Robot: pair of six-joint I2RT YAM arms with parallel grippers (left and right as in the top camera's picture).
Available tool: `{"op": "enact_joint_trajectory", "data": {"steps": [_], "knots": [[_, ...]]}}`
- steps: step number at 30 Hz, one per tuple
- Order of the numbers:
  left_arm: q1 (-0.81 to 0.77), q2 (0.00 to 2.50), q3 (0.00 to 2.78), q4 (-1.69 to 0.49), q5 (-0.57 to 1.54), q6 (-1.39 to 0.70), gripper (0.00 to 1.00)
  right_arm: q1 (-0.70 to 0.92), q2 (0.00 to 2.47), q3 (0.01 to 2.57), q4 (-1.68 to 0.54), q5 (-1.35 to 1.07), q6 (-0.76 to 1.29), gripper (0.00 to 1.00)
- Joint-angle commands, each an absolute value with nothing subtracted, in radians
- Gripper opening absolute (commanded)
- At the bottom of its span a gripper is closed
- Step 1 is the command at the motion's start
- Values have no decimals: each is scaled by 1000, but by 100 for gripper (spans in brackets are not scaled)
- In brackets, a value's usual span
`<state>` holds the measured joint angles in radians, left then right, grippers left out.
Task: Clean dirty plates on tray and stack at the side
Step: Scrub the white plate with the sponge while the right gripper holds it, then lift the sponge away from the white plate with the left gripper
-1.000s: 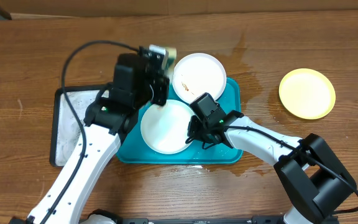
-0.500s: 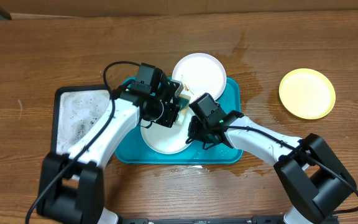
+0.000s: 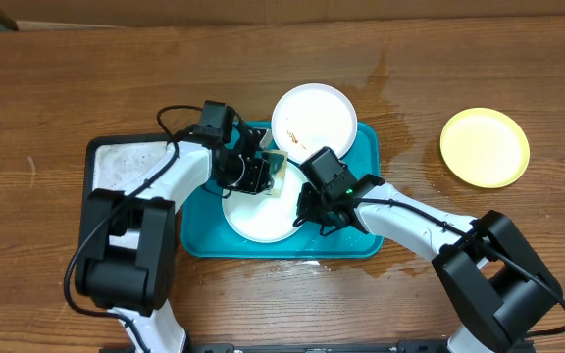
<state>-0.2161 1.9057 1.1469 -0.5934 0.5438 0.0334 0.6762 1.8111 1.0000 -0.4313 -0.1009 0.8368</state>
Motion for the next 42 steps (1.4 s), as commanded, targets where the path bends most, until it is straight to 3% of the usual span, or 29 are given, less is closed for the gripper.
{"op": "enact_joint_trajectory", "data": {"steps": [1, 19, 37, 39, 42], "knots": [[-215, 1918, 1143, -563, 559, 57, 4, 678, 1798, 987, -427, -98, 834, 11], [-215, 1914, 1153, -541, 174, 52, 4, 678, 1798, 987, -427, -97, 830, 11], [-216, 1839, 1551, -921, -256, -27, 4, 678, 1798, 987, -428, -91, 830, 11], [-216, 1814, 1586, -959, -253, -41, 4, 678, 1798, 987, -428, -91, 830, 15], [-215, 1767, 1628, -1019, -176, -50, 4, 678, 1798, 987, -432, -91, 830, 37]]}}
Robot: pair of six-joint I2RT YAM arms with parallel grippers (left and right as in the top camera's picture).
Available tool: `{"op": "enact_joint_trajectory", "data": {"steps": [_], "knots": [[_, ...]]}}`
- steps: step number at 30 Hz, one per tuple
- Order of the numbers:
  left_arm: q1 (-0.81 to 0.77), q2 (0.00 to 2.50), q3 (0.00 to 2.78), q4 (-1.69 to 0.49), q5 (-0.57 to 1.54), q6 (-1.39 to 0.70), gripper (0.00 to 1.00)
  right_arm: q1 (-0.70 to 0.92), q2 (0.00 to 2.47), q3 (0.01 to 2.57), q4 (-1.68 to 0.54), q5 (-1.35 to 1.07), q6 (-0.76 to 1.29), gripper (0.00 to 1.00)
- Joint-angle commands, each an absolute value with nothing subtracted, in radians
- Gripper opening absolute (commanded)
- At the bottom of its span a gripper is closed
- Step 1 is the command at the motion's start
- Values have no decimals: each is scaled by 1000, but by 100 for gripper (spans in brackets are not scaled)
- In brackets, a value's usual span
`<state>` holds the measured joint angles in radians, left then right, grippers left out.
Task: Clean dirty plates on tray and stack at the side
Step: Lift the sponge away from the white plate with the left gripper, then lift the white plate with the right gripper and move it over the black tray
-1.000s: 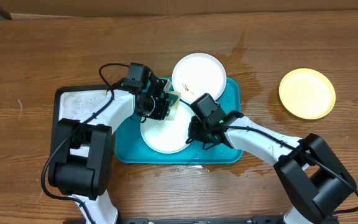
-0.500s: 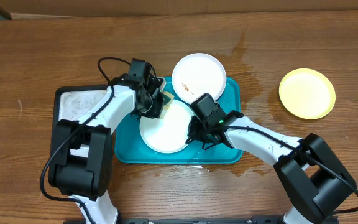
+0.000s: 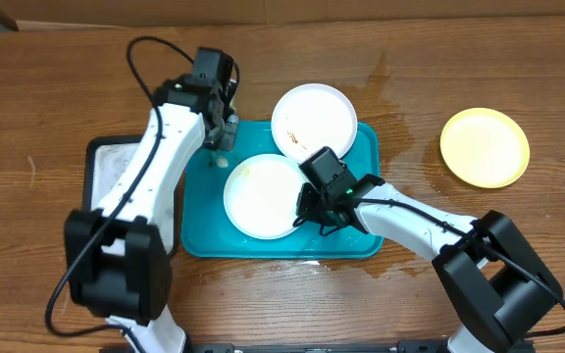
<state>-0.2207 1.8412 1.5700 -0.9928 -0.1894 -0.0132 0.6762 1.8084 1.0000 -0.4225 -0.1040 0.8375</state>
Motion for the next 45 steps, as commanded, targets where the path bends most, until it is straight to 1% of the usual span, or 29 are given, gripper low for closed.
{"op": "enact_joint_trajectory", "data": {"steps": [1, 2, 4, 5, 6, 8, 10, 11, 15, 19, 23, 27, 29, 31, 39, 42, 45], "knots": [[-214, 1749, 1640, -1041, -134, -50, 4, 678, 1798, 987, -432, -92, 830, 47], [-213, 1735, 1649, -1057, -103, -49, 4, 678, 1798, 987, -432, -92, 830, 49], [-204, 1698, 1663, -1093, -28, -49, 4, 678, 1798, 987, -432, -92, 831, 49], [-194, 1676, 1670, -1111, 16, -48, 4, 678, 1798, 987, -431, -92, 831, 44], [-186, 1663, 1673, -1120, 41, -48, 4, 678, 1798, 987, -430, -92, 831, 42], [-152, 1622, 1675, -1132, 127, -44, 4, 678, 1798, 988, -426, -92, 831, 31], [-106, 1588, 1675, -1137, 217, -39, 4, 678, 1797, 990, -423, -92, 831, 22], [-74, 1569, 1675, -1140, 286, -29, 4, 678, 1797, 990, -421, -92, 831, 21], [60, 1524, 1675, -1163, 516, 6, 4, 678, 1797, 989, -430, -105, 831, 21], [201, 1520, 1673, -1197, 715, 36, 4, 685, 1797, 987, -429, -107, 838, 4], [326, 1521, 1671, -1221, 971, 105, 4, 685, 1797, 997, -413, -107, 837, 4], [455, 1521, 1671, -1236, 1243, 170, 4, 685, 1785, 1038, -434, -118, 781, 4], [507, 1521, 1671, -1239, 1341, 188, 4, 685, 1778, 1069, -457, -118, 757, 4], [547, 1521, 1671, -1245, 1388, 188, 4, 685, 1776, 1115, -503, -117, 723, 4], [599, 1521, 1671, -1255, 1390, 188, 4, 685, 1776, 1412, -829, -48, 595, 4], [612, 1521, 1671, -1252, 1423, 188, 4, 685, 1777, 1488, -880, -29, 567, 4], [645, 1520, 1671, -1245, 1522, 188, 4, 685, 1777, 1526, -879, 8, 547, 4]]}}
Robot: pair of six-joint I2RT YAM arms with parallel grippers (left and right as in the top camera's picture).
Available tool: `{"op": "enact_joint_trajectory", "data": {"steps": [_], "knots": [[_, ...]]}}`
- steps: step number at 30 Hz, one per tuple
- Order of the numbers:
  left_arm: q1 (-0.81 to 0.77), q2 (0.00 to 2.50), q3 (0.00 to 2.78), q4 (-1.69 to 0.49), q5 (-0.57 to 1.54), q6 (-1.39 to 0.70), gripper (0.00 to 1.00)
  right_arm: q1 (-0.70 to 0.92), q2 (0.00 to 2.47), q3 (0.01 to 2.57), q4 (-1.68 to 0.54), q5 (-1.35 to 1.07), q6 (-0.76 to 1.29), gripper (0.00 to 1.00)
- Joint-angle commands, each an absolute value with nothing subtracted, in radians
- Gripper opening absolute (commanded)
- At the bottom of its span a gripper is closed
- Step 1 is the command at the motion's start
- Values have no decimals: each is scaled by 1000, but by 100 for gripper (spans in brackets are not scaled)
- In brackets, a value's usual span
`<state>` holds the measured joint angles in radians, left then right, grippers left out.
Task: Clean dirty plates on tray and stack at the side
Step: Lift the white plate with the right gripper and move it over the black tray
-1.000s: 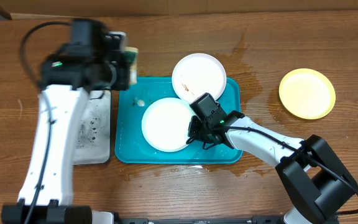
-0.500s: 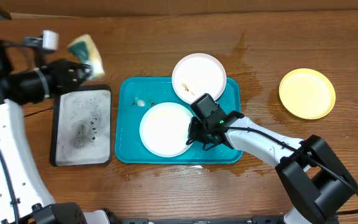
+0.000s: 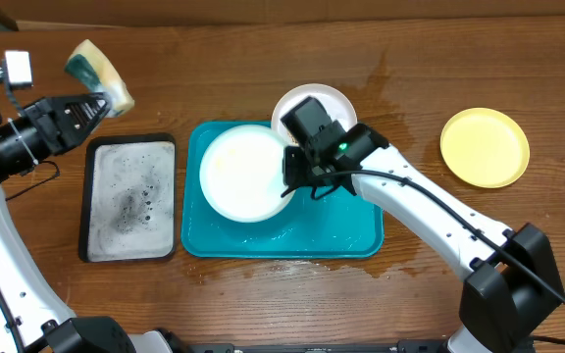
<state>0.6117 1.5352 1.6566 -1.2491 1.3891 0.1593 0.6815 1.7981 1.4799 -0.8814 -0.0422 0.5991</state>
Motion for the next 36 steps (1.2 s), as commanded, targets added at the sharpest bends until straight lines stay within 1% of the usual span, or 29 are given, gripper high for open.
{"op": "enact_joint_trajectory", "data": {"steps": [1, 6, 11, 15, 18, 22, 29, 33, 36], "knots": [[658, 1521, 1671, -1245, 1559, 188, 4, 685, 1779, 1533, -868, 15, 545, 4], [696, 1520, 1671, -1266, 1581, 180, 4, 694, 1805, 1534, -801, 41, 544, 4], [700, 1520, 1671, -1272, 1581, 180, 4, 730, 1850, 1544, -780, 134, 514, 4], [700, 1520, 1671, -1272, 1581, 180, 4, 788, 1877, 1582, -779, 196, 492, 4], [700, 1520, 1671, -1279, 1581, 180, 4, 850, 1912, 1637, -769, 296, 434, 4], [700, 1520, 1671, -1280, 1581, 180, 4, 895, 1951, 1688, -737, 353, 384, 4], [700, 1520, 1671, -1283, 1579, 180, 4, 943, 1961, 1694, -539, 366, 342, 4], [700, 1520, 1671, -1283, 1579, 180, 4, 971, 1983, 1694, -397, 398, 244, 4], [700, 1520, 1671, -1283, 1580, 180, 4, 1002, 2033, 1694, -294, 433, 131, 4]]}}
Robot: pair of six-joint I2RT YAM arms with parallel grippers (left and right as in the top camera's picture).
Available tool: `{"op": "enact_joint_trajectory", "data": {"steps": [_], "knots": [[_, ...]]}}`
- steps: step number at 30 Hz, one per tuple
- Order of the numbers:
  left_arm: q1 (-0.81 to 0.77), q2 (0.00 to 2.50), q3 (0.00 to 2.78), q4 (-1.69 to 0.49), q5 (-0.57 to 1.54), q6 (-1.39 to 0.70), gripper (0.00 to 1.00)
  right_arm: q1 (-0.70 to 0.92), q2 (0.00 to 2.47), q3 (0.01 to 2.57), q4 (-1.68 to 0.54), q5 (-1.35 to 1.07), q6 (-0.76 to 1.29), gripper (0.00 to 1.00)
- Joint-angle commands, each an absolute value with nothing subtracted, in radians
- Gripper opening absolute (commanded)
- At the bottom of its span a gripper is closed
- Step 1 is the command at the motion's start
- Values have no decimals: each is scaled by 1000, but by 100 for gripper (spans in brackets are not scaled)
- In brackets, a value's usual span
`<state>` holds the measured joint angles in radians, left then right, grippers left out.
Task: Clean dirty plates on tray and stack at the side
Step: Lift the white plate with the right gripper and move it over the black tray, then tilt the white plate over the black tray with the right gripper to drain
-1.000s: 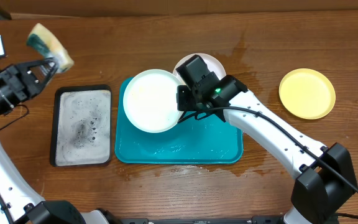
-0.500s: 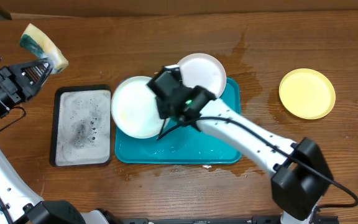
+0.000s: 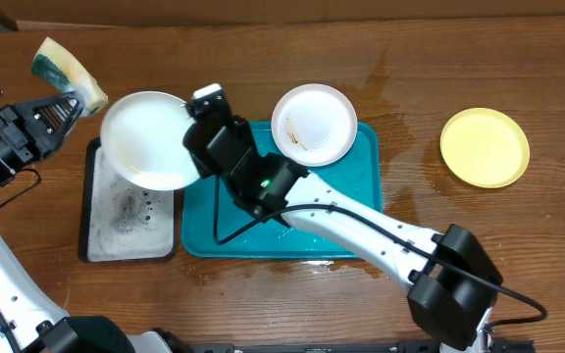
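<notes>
My right gripper (image 3: pixel 192 147) is shut on the rim of a white plate (image 3: pixel 143 152), holding it raised and tilted over the far end of the grey mat (image 3: pixel 130 226). The teal tray (image 3: pixel 292 230) lies in the middle, wet and bare apart from a second white plate (image 3: pixel 312 123) with brown smears resting on its far right corner. At the far left my left gripper (image 3: pixel 70 101) is shut on a yellow and green sponge (image 3: pixel 65 71), lifted high and clear of the mat.
A yellow plate (image 3: pixel 485 147) sits alone on the table at the right. A wet patch (image 3: pixel 390 88) darkens the wood behind the tray. The right arm (image 3: pixel 361 221) stretches across the tray from the front right.
The right gripper has carried the white plate from over the tray's left half to over the grey mat's far end. The left gripper with the sponge sits slightly further left.
First the left gripper held the sponge on the white plate in the tray while the right gripper held its rim. Then the left gripper stood at the tray's far left corner. Later it was far left with the sponge raised, and the plate was lifted; now it hangs over the mat.
</notes>
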<state>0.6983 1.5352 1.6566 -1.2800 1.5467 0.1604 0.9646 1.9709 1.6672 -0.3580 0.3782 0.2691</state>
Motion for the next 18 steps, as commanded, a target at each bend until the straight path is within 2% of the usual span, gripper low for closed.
{"op": "enact_joint_trajectory", "data": {"steps": [1, 11, 18], "knots": [[700, 1520, 1671, -1283, 1579, 180, 4, 1011, 2049, 1694, -269, 447, 101, 4], [700, 1520, 1671, -1282, 1565, 188, 4, 1114, 2113, 1694, -34, 608, -204, 4], [700, 1520, 1671, -1282, 1560, 188, 4, 1168, 2127, 1694, 126, 752, -515, 4]]}}
